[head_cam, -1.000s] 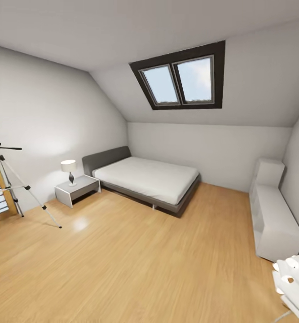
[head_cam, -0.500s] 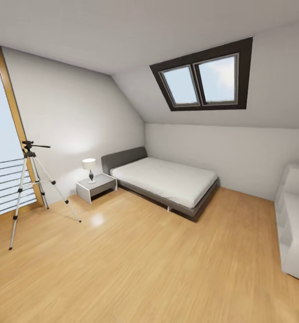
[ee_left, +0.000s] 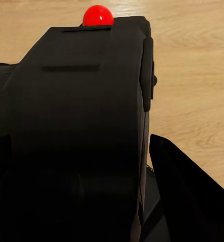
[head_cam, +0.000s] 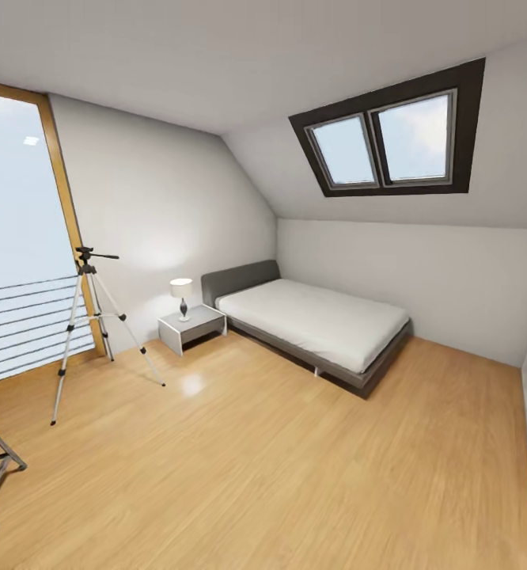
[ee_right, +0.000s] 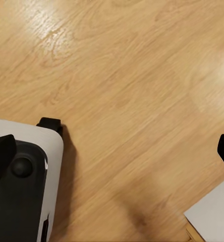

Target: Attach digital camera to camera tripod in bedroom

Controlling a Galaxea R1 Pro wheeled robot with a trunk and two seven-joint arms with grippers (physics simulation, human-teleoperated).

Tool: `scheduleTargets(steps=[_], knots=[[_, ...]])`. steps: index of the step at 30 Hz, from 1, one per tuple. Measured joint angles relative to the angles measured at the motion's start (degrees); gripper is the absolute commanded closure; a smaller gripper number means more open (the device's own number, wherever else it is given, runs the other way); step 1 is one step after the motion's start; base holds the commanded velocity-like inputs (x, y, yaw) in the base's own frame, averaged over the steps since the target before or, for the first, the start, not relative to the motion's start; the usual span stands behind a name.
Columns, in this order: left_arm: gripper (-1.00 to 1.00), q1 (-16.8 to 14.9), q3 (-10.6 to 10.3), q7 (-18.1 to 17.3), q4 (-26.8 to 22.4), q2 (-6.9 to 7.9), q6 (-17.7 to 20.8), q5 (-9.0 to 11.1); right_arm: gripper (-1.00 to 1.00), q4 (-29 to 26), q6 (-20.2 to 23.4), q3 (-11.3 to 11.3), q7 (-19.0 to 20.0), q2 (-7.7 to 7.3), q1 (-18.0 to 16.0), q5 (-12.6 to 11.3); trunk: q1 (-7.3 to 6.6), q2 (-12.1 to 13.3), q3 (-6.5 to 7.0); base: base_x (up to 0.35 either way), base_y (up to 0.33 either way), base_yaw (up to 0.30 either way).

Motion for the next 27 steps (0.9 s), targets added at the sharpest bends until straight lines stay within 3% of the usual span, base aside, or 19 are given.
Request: scheduleTargets(steps=[8, 27], knots=[[1.00, 0.00, 0.00, 0.00, 0.00, 0.00, 0.00, 0.00, -1.00, 0.00, 0.13, 0.00, 0.01, 0.11, 0.00, 0.00, 0.00, 0.01, 0.01, 0.000, 0.000, 0.123], [1.00, 0.00, -0.02, 0.00, -0.08, -0.36, 0.00, -0.17, -1.00, 0.00, -0.08, 0.01, -0.07, 0.07, 0.00, 0.02, 0.00, 0.01, 0.01, 0.000, 0.000, 0.269]])
